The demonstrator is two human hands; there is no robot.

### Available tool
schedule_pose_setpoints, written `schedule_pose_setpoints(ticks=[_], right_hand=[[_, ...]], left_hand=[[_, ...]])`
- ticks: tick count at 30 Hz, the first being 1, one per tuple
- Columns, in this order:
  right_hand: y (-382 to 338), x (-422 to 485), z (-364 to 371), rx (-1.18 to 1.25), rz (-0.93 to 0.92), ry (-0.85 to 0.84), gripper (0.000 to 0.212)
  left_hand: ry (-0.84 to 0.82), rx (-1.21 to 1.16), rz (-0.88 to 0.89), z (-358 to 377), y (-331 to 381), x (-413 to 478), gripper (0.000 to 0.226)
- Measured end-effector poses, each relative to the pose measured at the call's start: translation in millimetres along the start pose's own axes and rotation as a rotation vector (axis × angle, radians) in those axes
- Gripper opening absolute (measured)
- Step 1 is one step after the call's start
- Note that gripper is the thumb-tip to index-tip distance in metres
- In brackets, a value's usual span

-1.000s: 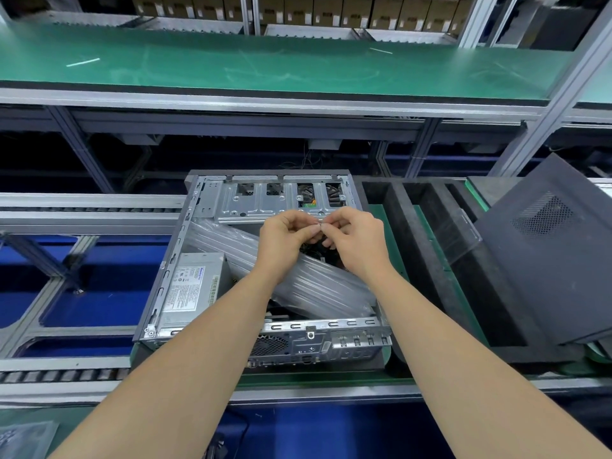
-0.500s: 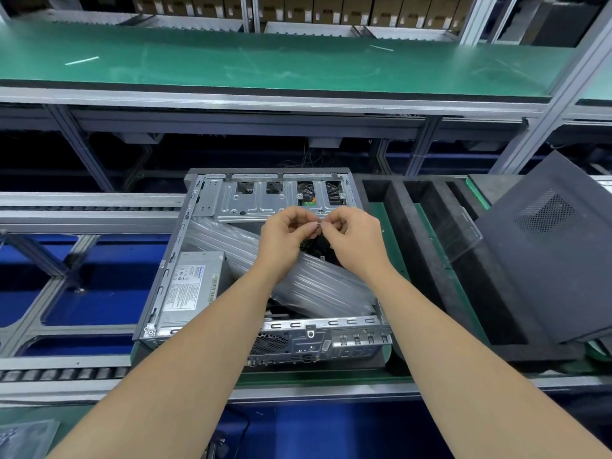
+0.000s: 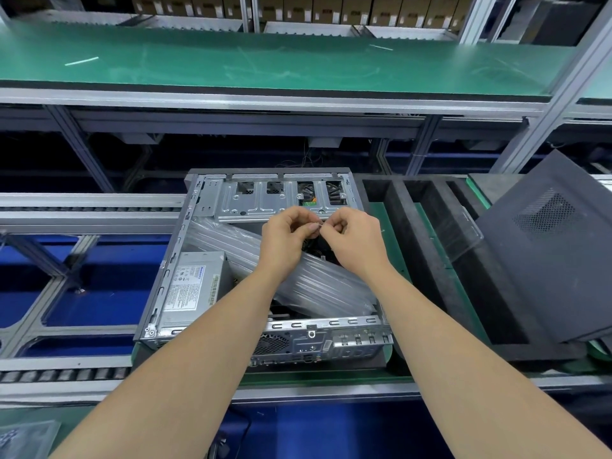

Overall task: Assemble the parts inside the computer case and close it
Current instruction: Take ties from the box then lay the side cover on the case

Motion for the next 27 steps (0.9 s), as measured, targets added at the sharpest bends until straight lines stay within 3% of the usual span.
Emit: schedule_pose_setpoints(ticks=[5, 10, 16, 19, 23, 27], right_hand=[[1, 1, 0, 0.020, 0.002, 0.026, 0.010], [6, 0, -4, 0.075, 0.080, 0.190, 0.005], [2, -3, -7, 0.031, 0.026, 0.226, 0.015], [-3, -5, -6, 0.016, -0.113, 0.132, 0.013], [-6, -3, 0, -0.107, -0.244, -0.128, 0.028], [-2, -4, -1, -0.038, -0.217, -0.055, 0.019]], left_hand=[[-0.018, -0.111, -0.072, -1, -6, 3, 0.013], [0.064, -0.167, -0.119, -1, -8, 4, 0.014], [0.392, -0.234, -0.087, -10, 2, 4, 0.010], [0.440, -0.323, -0.059, -18, 7, 6, 0.011], [0.347, -0.385, -0.066, -16, 11, 4, 0.012], [0.285, -0.353, -0.063, -11, 12, 1, 0.013]])
Point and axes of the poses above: each hand's wrist, its own x-axis towards the middle knuckle, its own z-axis out of the palm, y = z × x, the point moved 2 cm from there along x, towards the middle knuckle
